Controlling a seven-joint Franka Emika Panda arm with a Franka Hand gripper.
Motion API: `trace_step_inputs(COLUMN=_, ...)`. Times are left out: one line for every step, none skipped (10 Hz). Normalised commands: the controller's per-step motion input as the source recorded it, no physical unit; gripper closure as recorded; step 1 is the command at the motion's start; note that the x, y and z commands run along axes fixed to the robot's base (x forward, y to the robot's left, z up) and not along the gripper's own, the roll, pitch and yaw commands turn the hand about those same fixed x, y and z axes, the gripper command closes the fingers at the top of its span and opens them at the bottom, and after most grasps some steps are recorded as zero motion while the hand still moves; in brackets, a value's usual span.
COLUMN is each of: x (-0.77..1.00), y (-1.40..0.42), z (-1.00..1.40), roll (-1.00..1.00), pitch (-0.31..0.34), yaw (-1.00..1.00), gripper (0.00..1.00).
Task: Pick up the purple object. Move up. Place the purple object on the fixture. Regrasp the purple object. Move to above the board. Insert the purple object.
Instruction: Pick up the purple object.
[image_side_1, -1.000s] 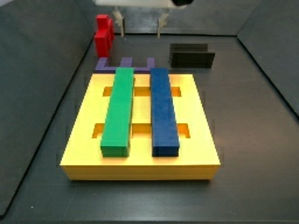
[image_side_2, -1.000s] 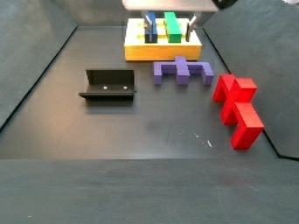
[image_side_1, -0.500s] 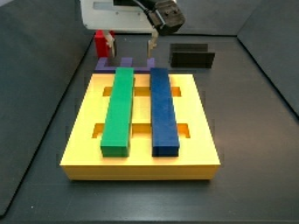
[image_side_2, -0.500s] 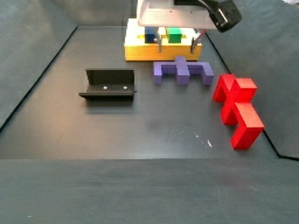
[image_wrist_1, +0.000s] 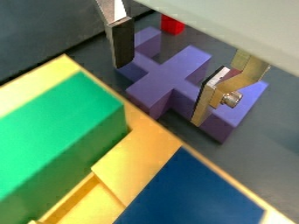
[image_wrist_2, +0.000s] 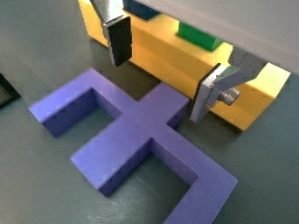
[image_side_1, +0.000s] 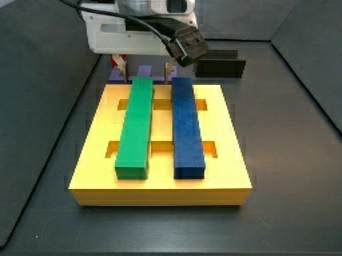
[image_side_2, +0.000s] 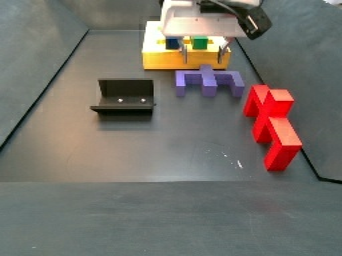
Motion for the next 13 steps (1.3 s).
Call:
trace_step_inputs(x=-0.03, y=0.0, z=-0.29, roll=0.26, pitch=-0.03, yaw=0.0, gripper=0.0)
trace_step_inputs(x=-0.15, y=0.03, z=-0.3, roll=0.09, pitch=-0.111, yaw=0.0, gripper=0.0)
trace_step_inputs(x=-0.13, y=0.06, z=-0.23, roll=0.0, pitch=-0.096, yaw=-0.03, gripper=0.0)
trace_step_inputs(x=-0.19, y=0.16, z=-0.24, roll=0.0, pitch=-0.124, yaw=-0.09, gripper=0.0)
trace_step_inputs(x=-0.22, y=0.17, z=-0.23, roll=-0.02, pitch=-0.14, yaw=-0.09, gripper=0.0)
trace_step_inputs(x=-0.16, y=0.13, z=-0.25, roll=-0.07, pitch=-0.179, yaw=-0.05, gripper=0.0)
trace_step_inputs(x=-0.04, y=0.0, z=-0.24, roll=-0.03, pitch=-0.171, yaw=0.0, gripper=0.0)
trace_step_inputs(x=-0.01, y=-0.15, z=-0.2, roll=0.01, pitch=-0.131, yaw=0.0, gripper=0.0)
trace_step_inputs(x=-0.01, y=-0.11, z=-0.11, roll=0.05, pitch=-0.076, yaw=0.0, gripper=0.0)
trace_step_inputs(x=0.0, y=-0.05, z=0.0, roll=0.05, pitch=0.0, yaw=0.0, gripper=0.0)
trace_step_inputs(x=0.0, y=0.04, z=-0.02, roll=0.0, pitch=0.0, yaw=0.0, gripper=0.0)
trace_step_inputs(x=0.0, y=0.07, z=0.0, roll=0.1, pitch=0.0, yaw=0.0, gripper=0.0)
trace_step_inputs(x=0.0, y=0.0, z=0.0, roll=0.22, pitch=0.0, yaw=0.0, gripper=0.0)
